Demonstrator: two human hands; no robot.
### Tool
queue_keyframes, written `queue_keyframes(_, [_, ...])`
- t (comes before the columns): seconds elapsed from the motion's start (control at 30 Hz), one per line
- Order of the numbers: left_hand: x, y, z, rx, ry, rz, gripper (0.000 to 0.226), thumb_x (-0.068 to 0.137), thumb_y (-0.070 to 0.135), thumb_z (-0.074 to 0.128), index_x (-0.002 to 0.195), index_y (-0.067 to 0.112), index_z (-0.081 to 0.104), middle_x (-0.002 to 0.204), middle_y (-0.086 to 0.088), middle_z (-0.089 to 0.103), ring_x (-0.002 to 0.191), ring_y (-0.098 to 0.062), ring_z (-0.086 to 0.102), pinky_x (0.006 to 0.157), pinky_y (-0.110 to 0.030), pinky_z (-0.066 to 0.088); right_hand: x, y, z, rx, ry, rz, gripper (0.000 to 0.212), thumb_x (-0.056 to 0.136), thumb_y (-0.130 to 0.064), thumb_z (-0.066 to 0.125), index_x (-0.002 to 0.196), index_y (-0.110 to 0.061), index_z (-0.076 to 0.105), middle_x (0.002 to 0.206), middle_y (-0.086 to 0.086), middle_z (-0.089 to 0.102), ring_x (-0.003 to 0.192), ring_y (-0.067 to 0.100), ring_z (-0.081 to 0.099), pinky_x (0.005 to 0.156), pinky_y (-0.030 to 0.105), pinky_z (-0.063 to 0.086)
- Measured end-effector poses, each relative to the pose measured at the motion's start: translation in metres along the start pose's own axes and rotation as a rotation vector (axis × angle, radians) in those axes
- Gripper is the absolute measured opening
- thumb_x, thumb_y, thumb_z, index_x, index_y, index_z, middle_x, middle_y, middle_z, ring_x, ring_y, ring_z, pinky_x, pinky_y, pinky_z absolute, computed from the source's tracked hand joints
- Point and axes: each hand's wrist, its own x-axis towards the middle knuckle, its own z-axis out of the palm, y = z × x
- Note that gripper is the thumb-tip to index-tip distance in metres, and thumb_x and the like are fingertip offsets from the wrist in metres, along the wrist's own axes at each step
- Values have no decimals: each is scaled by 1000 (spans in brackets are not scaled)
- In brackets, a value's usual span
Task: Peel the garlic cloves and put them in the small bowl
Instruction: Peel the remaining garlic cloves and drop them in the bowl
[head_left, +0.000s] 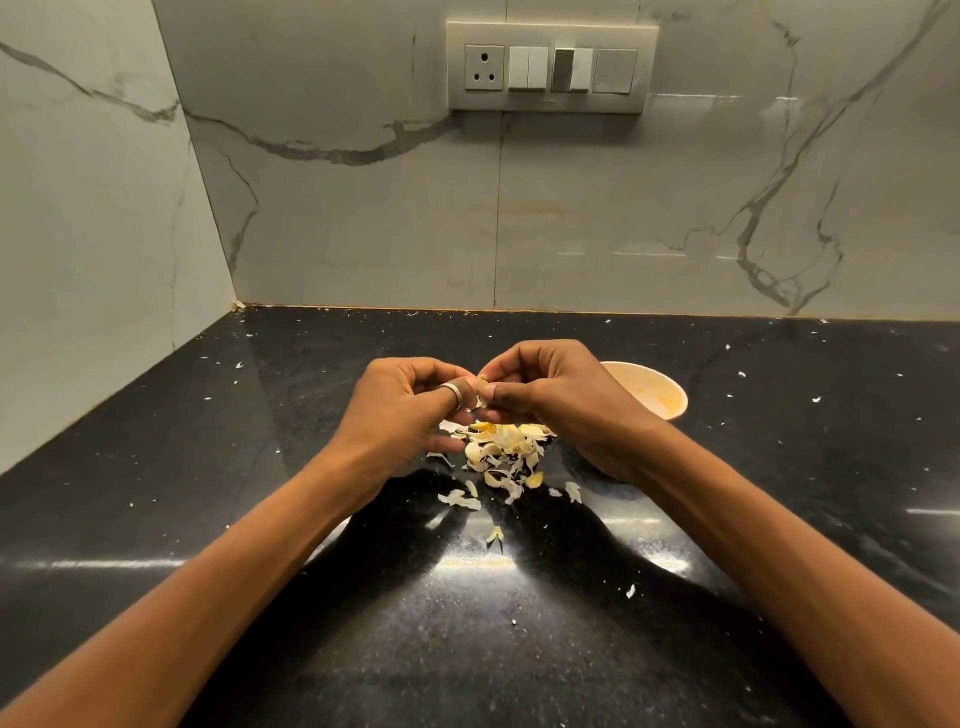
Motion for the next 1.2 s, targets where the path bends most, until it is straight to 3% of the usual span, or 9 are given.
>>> queue_keyframes(0.27, [2,-5,0,4,-9,-25,10,96,6,64,93,6,74,84,-13,74,71,-13,70,57,-30,61,3,8,2,-104,16,-38,13,90,4,68,99,-3,74,96,22,74,83,21,72,83,32,60])
queue_keyframes(0.43, [3,-6,0,18,-14,-11,10,96,9,64,94,7,73,81,-11,74,70,-13,70,55,-29,60,3,10,1,-107,32,-53,15,90,3,69,101,-4,76,94,17,76,93,30,74,85,35,61])
queue_keyframes(0.57, [3,-8,2,54,-12,3,8,96,11,65,93,10,73,79,-7,73,71,-13,71,56,-29,59,3,10,3,-241,54,-91,15,88,-7,75,101,-10,79,91,5,78,91,19,75,88,39,60])
queue_keyframes(0.77, [4,-11,3,95,17,27,9,95,11,66,89,11,73,75,-3,74,69,-10,71,55,-28,58,-1,11,12,-519,190,-292,14,85,-16,80,99,-19,82,89,-5,79,81,0,71,77,25,60])
queue_keyframes(0.87, [5,-12,3,96,27,19,9,94,11,67,88,11,74,67,4,69,66,-10,67,56,-32,59,-1,14,14,-589,212,-372,15,86,-14,79,98,-21,82,87,-5,79,78,1,71,73,30,60])
queue_keyframes(0.97, [6,-13,3,75,27,-2,10,94,11,67,88,10,74,72,-2,66,67,-13,65,57,-35,60,-1,16,15,-642,221,-440,17,87,-11,75,99,-21,82,86,-3,79,76,4,72,70,36,60])
queue_keyframes(1.07, [6,-14,2,74,23,-4,9,93,11,67,88,9,74,78,-8,66,69,-15,64,58,-37,61,-2,17,17,-652,222,-511,23,88,-11,74,111,-16,78,91,0,79,81,7,73,73,37,61])
queue_keyframes(1.2, [6,-15,1,75,35,0,11,93,12,66,86,7,74,82,-12,67,68,-16,64,57,-36,60,-2,16,19,-686,233,-534,48,89,-13,74,135,-10,62,99,3,78,87,12,74,81,38,61])
